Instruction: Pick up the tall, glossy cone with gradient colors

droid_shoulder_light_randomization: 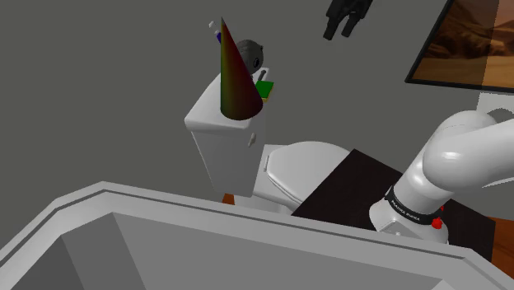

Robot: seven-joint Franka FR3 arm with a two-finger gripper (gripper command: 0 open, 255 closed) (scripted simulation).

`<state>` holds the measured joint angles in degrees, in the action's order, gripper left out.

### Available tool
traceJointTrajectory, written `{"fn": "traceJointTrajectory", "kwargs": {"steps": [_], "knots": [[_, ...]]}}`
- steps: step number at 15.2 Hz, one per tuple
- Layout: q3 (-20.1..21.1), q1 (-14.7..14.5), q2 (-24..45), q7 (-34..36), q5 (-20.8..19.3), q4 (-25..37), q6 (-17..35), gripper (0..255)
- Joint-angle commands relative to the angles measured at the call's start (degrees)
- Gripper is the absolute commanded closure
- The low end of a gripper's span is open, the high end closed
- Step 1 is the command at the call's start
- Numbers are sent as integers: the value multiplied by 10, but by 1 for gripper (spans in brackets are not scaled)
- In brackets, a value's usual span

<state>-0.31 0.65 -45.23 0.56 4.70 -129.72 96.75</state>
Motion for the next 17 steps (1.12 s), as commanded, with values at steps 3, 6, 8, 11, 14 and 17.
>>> {"fn": "traceJointTrajectory", "kwargs": {"steps": [3,6,8,11,14,17], "knots": [[13,-8,3,-11,-3,-27,69,0],[32,-19,15,-26,-9,-61,175,0],[46,-25,29,-34,-15,-79,246,0],[66,-31,57,-44,-27,-99,353,0],[89,-32,95,-49,-44,-110,459,0],[117,-24,139,-47,-72,-111,563,0]]}}
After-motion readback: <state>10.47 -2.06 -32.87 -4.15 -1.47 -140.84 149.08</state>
